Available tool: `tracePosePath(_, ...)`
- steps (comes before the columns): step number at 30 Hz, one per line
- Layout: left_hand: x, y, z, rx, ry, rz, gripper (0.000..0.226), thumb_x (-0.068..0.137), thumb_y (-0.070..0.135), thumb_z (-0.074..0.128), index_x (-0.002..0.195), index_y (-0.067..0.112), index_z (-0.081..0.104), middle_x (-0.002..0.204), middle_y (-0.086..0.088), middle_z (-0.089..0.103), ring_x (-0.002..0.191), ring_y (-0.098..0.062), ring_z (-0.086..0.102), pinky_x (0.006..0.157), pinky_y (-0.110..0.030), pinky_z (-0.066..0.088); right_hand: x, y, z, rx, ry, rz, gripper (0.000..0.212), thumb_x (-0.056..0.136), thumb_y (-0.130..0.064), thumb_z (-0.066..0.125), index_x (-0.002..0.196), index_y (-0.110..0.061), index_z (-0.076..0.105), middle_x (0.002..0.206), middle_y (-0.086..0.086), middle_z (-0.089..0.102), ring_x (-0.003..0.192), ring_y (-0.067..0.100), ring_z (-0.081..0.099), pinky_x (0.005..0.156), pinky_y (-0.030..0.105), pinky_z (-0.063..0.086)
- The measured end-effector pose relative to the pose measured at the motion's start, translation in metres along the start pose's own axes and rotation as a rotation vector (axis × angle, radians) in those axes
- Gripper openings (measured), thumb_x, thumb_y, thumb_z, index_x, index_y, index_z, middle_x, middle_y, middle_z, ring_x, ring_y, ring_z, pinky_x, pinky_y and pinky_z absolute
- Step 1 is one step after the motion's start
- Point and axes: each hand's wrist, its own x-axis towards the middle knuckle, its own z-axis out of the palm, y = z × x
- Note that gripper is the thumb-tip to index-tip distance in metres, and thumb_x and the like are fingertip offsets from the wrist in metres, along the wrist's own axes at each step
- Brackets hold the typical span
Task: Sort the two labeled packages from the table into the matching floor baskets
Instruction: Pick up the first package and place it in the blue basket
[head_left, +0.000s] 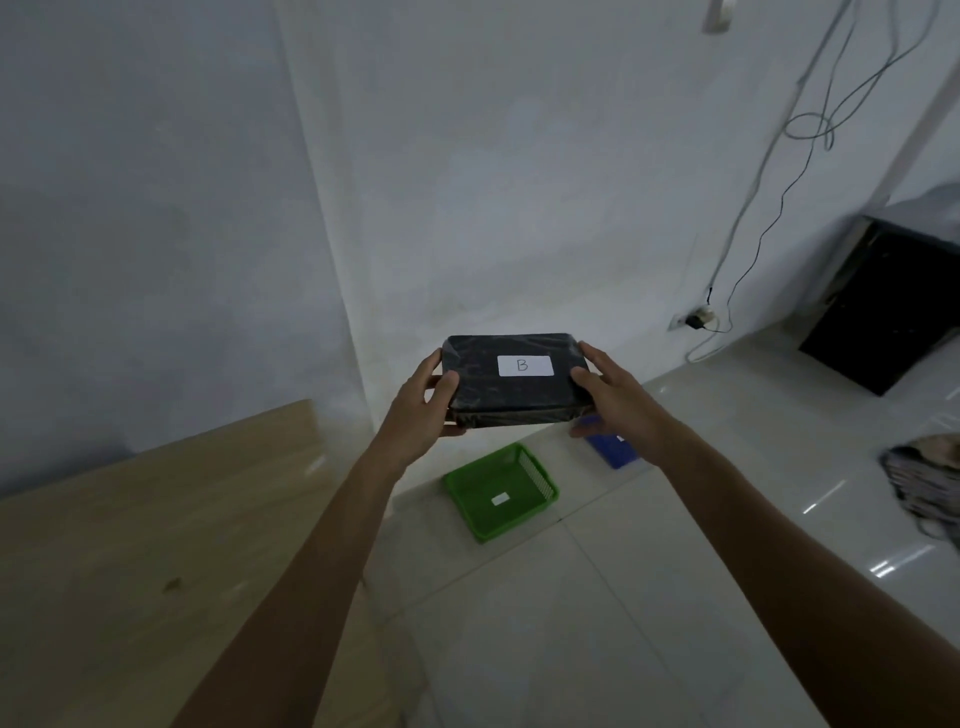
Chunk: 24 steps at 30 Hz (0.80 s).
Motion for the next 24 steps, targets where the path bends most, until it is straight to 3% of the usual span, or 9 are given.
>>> tracePosePath(7, 0.109, 0.021, 0.095, 0.047, -0.009, -0.012, 0.047, 0.099, 0.035, 0.043, 0.145, 0.034, 0.033, 0.128, -0.010, 0.053, 0.096, -0.026, 0.069, 0.065, -0.024, 0.060, 0.088, 0.003, -0.113, -0.001, -0.025, 0.001, 0.052, 0.099, -0.031, 0.047, 0.148, -0.035, 0.029, 0.117, 0.002, 0.062, 0.105, 0.028, 0.065, 0.070, 0.041, 0.062)
tracePosePath(13, 0.188, 0.026, 0.177, 0.093, 0.027, -0.007, 0.048, 0.098, 0.036, 0.045, 0.145, 0.035, 0.033, 0.126, -0.003, 0.054, 0.090, -0.012, 0.068, 0.061, -0.020, 0.059, 0.165, 0.018, -0.205, -0.016, -0.065, -0.012, 0.052, 0.100, -0.029, 0.045, 0.149, -0.033, 0.027, 0.118, 0.004, 0.061, 0.107, 0.027, 0.064, 0.078, 0.046, 0.060)
tracePosePath(24, 0.304, 0.037, 0.357, 0.037, 0.189, -0.092, 0.052, 0.098, 0.034, 0.044, 0.148, 0.032, 0.028, 0.133, -0.008, 0.052, 0.097, -0.017, 0.066, 0.063, -0.021, 0.060, 0.307, 0.041, -0.387, -0.104, -0.233, 0.002, 0.053, 0.100, -0.026, 0.046, 0.149, -0.035, 0.027, 0.119, 0.006, 0.063, 0.102, 0.022, 0.065, 0.078, 0.045, 0.061)
